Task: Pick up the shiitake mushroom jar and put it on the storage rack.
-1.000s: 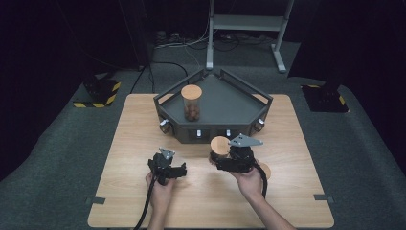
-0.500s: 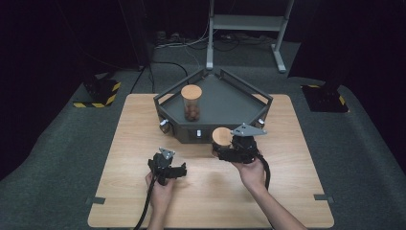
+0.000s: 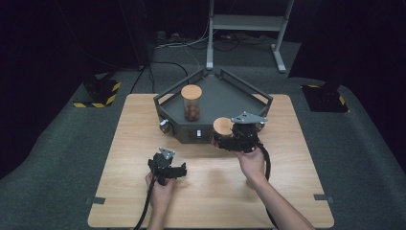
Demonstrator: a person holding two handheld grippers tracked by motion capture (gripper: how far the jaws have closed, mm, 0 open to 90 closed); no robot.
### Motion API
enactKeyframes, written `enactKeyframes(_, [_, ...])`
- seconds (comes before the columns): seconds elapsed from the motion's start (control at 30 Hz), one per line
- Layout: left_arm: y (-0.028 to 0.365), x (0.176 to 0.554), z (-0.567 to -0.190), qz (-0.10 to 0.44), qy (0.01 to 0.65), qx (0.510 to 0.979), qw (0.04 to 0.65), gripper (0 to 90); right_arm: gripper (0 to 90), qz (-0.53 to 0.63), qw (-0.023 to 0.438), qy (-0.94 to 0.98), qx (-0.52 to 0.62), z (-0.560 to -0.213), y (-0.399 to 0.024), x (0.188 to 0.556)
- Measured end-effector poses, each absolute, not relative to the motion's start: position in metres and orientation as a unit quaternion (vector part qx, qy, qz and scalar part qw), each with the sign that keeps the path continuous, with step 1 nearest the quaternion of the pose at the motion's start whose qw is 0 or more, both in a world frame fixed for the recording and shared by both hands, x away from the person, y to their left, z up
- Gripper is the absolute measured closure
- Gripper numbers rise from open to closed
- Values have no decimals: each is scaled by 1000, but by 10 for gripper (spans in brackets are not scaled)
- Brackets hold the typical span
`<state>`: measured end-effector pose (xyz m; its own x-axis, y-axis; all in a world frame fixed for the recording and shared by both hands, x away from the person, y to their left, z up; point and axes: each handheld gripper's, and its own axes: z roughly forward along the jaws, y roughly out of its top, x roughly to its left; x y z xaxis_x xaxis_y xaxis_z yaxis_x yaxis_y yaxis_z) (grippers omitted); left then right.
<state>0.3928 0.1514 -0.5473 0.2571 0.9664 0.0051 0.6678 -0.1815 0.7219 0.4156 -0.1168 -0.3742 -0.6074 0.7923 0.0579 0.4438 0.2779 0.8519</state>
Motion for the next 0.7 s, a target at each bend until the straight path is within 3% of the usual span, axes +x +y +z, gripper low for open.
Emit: enactKeyframes(0.7, [151, 393, -547, 241, 560, 730, 310, 38, 257, 429, 211, 764, 434, -351, -107, 450])
